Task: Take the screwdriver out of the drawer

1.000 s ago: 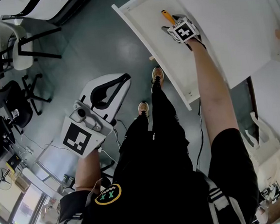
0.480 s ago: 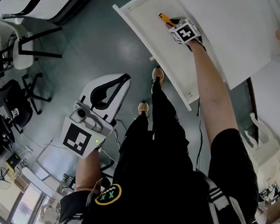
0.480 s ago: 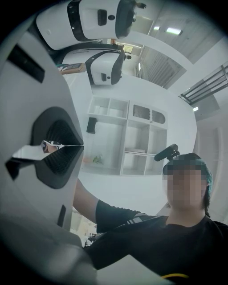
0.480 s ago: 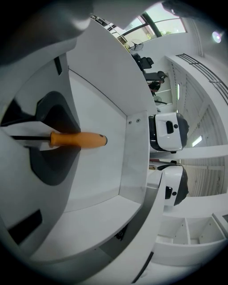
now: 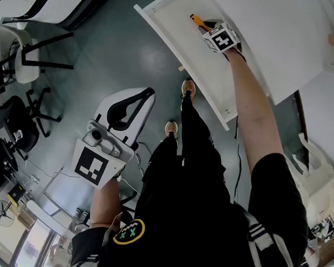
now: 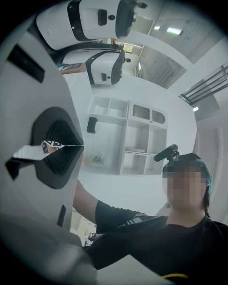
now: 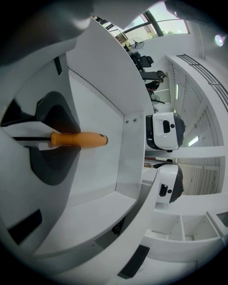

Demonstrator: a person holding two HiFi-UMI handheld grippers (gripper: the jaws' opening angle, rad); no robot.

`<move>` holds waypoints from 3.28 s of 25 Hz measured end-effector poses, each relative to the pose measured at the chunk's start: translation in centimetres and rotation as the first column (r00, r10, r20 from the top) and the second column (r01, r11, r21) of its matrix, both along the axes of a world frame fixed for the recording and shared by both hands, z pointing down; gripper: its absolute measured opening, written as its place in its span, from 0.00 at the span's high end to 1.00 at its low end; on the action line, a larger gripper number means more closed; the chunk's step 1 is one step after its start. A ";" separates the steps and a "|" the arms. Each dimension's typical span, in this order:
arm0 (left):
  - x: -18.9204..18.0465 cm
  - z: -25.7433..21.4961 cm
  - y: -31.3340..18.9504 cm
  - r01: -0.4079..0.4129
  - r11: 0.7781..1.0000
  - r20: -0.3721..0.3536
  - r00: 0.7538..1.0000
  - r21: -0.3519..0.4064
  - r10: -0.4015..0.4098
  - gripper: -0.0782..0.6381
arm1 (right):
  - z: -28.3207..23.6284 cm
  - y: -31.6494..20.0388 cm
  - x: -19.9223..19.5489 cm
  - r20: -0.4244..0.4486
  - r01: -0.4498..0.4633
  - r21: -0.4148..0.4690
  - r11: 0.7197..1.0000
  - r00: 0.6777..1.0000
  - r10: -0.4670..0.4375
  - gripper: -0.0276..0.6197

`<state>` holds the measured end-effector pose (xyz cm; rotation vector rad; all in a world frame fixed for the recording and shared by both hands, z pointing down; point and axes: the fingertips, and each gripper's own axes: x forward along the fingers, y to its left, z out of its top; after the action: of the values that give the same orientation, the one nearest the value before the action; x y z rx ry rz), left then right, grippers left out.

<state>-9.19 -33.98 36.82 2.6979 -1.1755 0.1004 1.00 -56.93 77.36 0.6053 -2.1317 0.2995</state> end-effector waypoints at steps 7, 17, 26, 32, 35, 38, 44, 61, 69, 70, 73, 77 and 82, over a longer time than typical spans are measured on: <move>0.3 -0.7 0.7 -0.009 1.000 -0.005 1.000 0.016 0.010 0.86 | -2.7 0.2 0.0 0.043 -0.015 0.043 0.999 0.999 0.013 0.78; 0.8 -2.5 2.4 -0.018 0.998 -0.004 1.000 0.055 0.018 0.86 | -8.5 1.2 0.1 0.122 -0.042 0.146 0.988 0.992 0.024 0.78; 1.2 -3.6 4.4 -0.025 0.996 0.012 1.000 0.084 0.024 0.86 | -15.3 4.3 0.4 0.211 -0.064 0.241 0.968 0.977 0.012 0.78; 1.4 -4.0 6.1 -0.037 0.994 0.036 0.999 0.104 0.033 0.86 | -20.7 7.4 0.8 0.275 -0.095 0.318 0.943 0.961 0.004 0.78; 1.2 -4.5 7.4 -0.060 0.988 0.052 0.997 0.144 0.053 0.86 | -24.0 9.3 0.8 0.313 -0.114 0.357 0.927 0.950 -0.003 0.78; 0.9 -4.7 9.1 -0.084 0.979 0.089 0.994 0.185 0.068 0.86 | -27.3 11.8 0.5 0.345 -0.122 0.397 0.910 0.938 -0.025 0.78; 0.9 -6.0 13.2 -0.100 0.975 0.084 0.993 0.200 0.085 0.86 | -33.6 17.7 -0.3 0.394 -0.134 0.470 0.872 0.916 -0.071 0.78; 0.3 -9.8 24.6 -0.176 0.939 0.103 0.983 0.295 0.152 0.86 | -46.2 34.5 -1.0 0.478 -0.209 0.587 0.782 0.869 -0.126 0.78; 1.1 -11.4 26.8 -0.192 0.931 0.096 0.981 0.309 0.171 0.86 | -50.6 40.1 -0.5 0.516 -0.232 0.619 0.751 0.840 -0.166 0.78; 1.3 -11.6 26.9 -0.193 0.930 0.095 0.981 0.313 0.171 0.86 | -51.2 40.8 -0.4 0.521 -0.234 0.623 0.746 0.836 -0.173 0.78; 1.8 -12.3 27.2 -0.193 0.928 0.093 0.981 0.319 0.172 0.86 | -52.8 42.6 -0.1 0.530 -0.233 0.636 0.736 0.825 -0.197 0.78; 3.2 -13.3 27.6 -0.190 0.927 0.091 0.981 0.324 0.169 0.86 | -54.5 45.0 0.8 0.553 -0.236 0.635 0.735 0.803 -0.220 0.78; 5.5 -14.6 28.1 -0.168 0.926 0.085 0.985 0.337 0.148 0.86 | -55.7 47.7 2.7 0.586 -0.238 0.624 0.745 0.773 -0.243 0.77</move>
<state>-3.68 -5.92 22.20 3.1148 -1.0738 -0.0047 3.74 -9.20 21.68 1.0222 -2.9350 -0.3762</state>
